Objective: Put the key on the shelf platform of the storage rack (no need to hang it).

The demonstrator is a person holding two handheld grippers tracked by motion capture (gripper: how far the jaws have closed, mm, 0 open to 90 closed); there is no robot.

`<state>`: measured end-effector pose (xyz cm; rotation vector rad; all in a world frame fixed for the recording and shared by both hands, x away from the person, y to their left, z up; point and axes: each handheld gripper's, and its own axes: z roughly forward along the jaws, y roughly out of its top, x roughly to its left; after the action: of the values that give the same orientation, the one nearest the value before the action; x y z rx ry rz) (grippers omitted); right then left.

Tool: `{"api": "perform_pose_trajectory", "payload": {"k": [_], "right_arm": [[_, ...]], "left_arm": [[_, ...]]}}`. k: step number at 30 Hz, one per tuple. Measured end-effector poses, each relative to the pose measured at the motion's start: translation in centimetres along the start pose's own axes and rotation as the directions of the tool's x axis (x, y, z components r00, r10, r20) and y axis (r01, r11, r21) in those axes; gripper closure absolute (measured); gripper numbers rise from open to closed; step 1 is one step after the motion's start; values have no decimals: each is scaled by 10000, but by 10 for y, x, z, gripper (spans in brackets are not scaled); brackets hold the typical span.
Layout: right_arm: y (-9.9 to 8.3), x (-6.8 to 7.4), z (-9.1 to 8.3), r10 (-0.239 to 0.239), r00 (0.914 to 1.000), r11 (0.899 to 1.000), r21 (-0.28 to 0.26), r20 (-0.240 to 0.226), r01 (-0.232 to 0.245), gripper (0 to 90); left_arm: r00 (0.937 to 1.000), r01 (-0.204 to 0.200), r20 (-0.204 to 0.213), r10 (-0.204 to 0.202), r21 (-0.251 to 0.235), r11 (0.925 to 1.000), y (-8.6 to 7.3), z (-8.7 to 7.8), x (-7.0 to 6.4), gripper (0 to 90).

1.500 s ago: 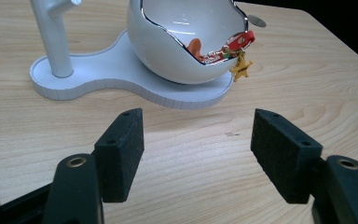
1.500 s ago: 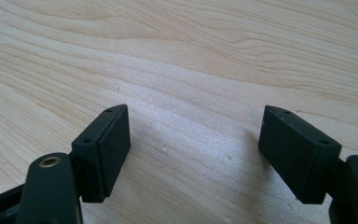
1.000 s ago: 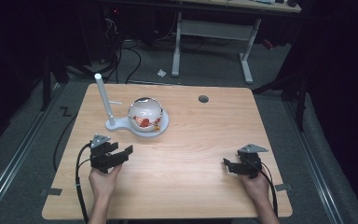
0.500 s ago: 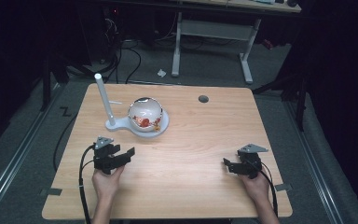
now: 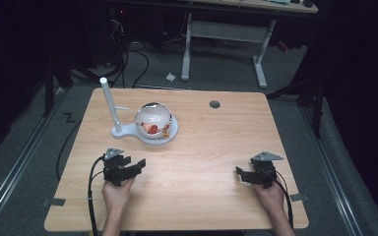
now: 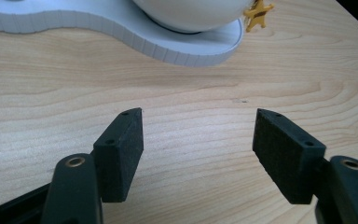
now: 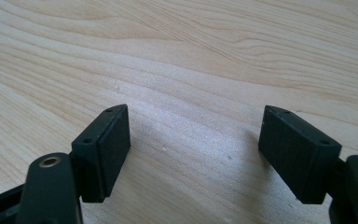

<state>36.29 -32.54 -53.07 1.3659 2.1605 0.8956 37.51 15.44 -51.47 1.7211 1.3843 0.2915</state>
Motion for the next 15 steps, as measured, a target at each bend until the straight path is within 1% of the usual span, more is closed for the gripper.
{"api": "perform_pose_trajectory", "payload": {"k": [5,6,8,9,10,11,12,15], "right_arm": [[0,0,0,2,10000,10000,1,0,-2,249],[0,0,0,0,10000,10000,-3,2,0,249],[0,0,0,2,10000,10000,-2,1,-2,249],[0,0,0,2,10000,10000,-1,1,-2,249],[0,0,0,2,10000,10000,12,-7,-2,249],[0,0,0,2,10000,10000,12,-7,-2,249],[0,0,0,1,10000,10000,-1,0,-1,249],[0,0,0,4,10000,10000,0,0,-4,249]], "left_arm": [[10000,-9,-65,9,-7,10000,-3,3,-1,341],[9997,-107,-233,109,72,9999,-3,5,-2,341],[9995,-146,-278,148,74,9999,-3,6,-2,341],[9985,-302,-455,303,31,9995,-4,8,-4,341],[9978,-384,-536,386,42,9993,-4,9,-4,341],[9978,-384,-536,386,42,9993,-4,9,-4,341],[9955,-597,-725,604,118,9981,-5,11,-6,340],[9913,-861,-975,884,279,9959,-7,15,-9,339]]}}
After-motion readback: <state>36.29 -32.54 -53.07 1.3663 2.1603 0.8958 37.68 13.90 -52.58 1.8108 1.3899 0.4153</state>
